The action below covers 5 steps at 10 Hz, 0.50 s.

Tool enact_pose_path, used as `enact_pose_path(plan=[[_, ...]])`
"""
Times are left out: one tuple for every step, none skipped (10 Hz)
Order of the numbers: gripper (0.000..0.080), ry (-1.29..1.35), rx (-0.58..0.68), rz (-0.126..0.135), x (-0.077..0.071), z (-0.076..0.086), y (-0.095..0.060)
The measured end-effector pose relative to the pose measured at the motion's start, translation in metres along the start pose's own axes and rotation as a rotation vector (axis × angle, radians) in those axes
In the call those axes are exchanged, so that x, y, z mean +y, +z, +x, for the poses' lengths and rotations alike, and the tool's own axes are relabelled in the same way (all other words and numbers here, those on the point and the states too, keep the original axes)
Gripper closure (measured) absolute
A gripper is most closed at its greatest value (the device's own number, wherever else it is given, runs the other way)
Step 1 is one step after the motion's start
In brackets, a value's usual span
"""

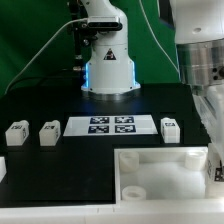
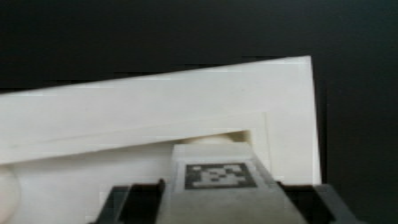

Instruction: Assemble one leg

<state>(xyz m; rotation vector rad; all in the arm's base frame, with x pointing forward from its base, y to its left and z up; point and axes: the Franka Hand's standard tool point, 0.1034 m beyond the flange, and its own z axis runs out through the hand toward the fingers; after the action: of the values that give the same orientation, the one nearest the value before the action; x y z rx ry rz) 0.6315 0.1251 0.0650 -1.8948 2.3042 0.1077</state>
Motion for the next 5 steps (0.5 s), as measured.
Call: enact_pose_path(plan=[[0.0428, -0.002, 0.0, -0.001, 0.0004, -0.0005, 0.0003], [0.0293, -0.073, 0.0, -0.001, 0.0004, -0.0005, 0.0003], [0.0293, -0.079, 0.0, -0.001, 0.0008, -0.0006, 0.0005], [0.0176, -0.193, 0.004, -0.005, 0.0042, 0.0024, 0.0034], [0.0158, -0.407, 0.008, -0.009, 0.0057, 0.0041, 0.0043]])
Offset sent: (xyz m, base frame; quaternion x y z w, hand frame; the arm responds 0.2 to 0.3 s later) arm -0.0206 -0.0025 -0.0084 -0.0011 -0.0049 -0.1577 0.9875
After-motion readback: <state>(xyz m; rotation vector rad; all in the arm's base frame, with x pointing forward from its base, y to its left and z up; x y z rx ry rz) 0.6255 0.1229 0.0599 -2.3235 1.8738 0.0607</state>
